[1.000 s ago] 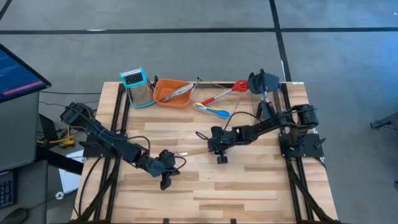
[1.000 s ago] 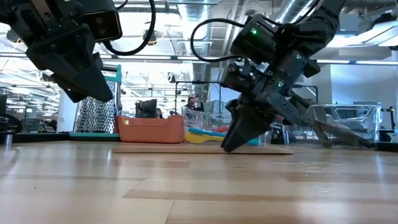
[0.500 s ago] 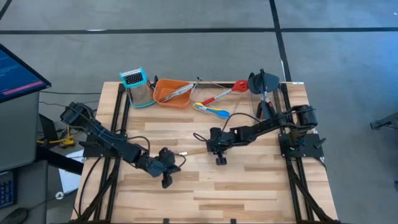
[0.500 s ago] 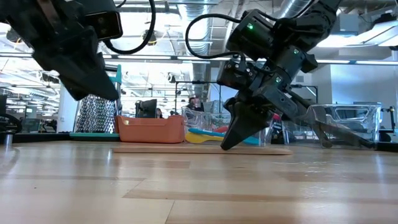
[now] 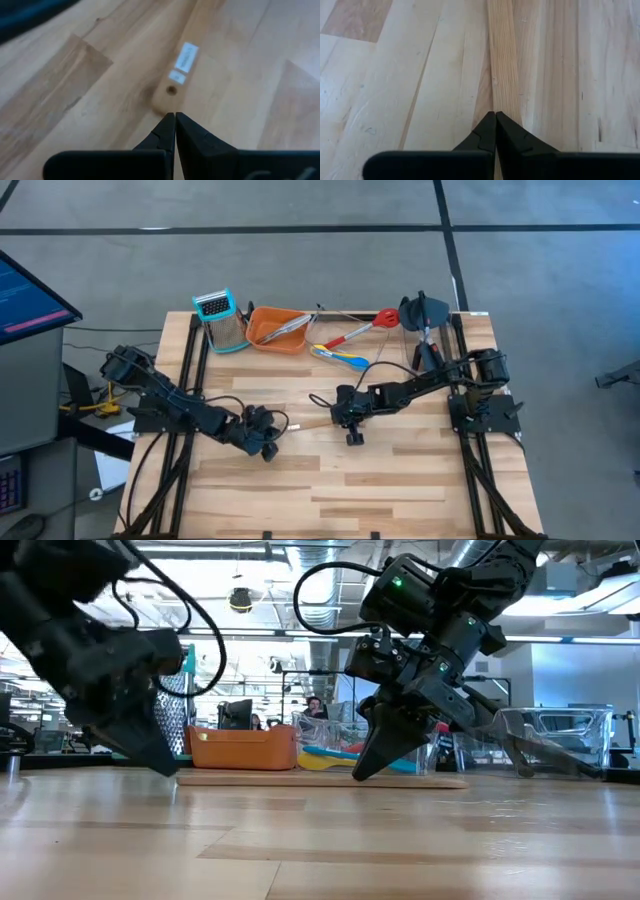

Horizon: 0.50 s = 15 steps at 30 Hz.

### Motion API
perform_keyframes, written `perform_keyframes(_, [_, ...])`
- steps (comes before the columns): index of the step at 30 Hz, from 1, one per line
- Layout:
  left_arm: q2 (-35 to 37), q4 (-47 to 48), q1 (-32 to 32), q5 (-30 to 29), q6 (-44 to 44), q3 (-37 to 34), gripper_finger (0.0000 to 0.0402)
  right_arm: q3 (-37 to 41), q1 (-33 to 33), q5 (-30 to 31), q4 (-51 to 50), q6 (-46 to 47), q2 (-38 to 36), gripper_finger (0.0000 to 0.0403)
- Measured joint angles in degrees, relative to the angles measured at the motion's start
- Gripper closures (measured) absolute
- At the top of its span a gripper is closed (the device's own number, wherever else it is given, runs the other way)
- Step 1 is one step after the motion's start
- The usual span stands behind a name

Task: Pick & Place Kitchen Items
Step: Put the brown serving spoon into the left transparent bin

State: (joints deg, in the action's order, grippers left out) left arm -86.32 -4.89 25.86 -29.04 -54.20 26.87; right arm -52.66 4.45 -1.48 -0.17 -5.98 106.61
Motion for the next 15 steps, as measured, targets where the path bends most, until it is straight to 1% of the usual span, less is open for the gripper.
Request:
perform_keyframes(8, [-1.17, -0.88, -2.71, 0.26, 1.43, -0.08, 0.0401, -0.04, 0.02, -0.34, -0.06, 0.0, -0.09, 0.0402])
perform_keyframes(15, [-4.62, -4.18, -3.77, 0.71, 1.54, 0.08, 0.04, -0.02, 0.09, -1.65, 0.34, 0.36, -0.09, 0.0398])
